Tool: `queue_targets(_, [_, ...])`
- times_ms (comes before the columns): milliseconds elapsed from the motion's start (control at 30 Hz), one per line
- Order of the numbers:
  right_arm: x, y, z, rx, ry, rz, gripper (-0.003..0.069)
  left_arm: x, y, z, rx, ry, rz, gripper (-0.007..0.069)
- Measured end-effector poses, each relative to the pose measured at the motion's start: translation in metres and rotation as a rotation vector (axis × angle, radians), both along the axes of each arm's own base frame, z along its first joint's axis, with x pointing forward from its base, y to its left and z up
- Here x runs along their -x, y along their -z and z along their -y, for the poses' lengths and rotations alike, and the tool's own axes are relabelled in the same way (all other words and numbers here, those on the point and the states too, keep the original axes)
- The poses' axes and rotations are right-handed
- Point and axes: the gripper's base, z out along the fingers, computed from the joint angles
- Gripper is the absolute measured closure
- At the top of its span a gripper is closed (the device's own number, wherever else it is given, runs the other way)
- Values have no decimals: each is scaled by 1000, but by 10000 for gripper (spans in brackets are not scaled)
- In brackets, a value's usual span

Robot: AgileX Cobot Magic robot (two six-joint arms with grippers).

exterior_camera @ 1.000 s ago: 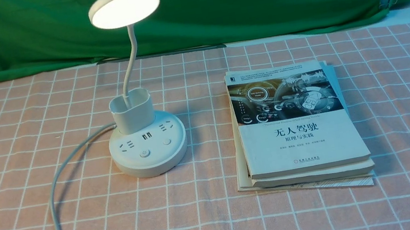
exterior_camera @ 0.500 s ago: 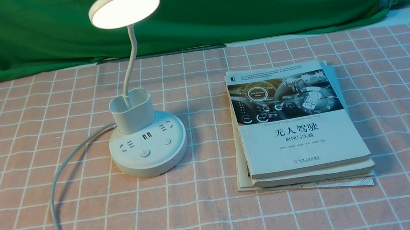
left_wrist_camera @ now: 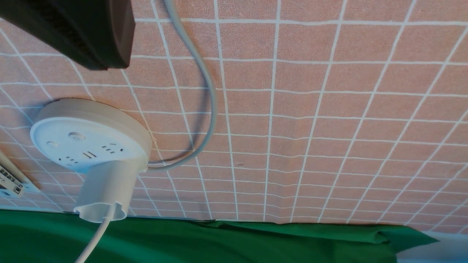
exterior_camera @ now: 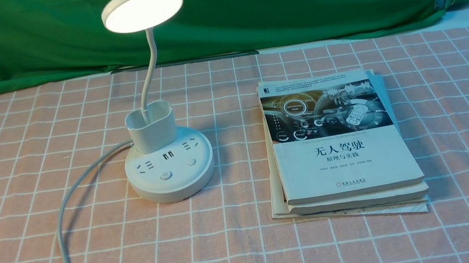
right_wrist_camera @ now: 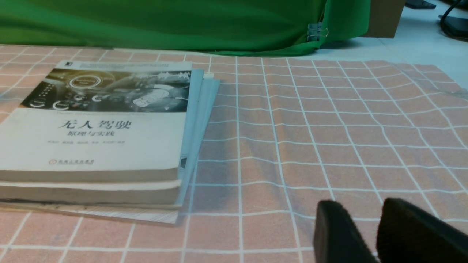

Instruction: Turn on the table lamp on the pink coffee tablecloth with your hand.

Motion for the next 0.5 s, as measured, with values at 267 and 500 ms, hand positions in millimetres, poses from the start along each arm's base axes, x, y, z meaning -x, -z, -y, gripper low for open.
queue_targets(267, [0, 0, 0, 0, 0, 0, 418, 0, 0, 0, 0, 0, 0, 624])
queue_targets(500, [0, 0, 0, 0, 0, 0, 418, 0, -1, 0, 1, 0, 12, 624])
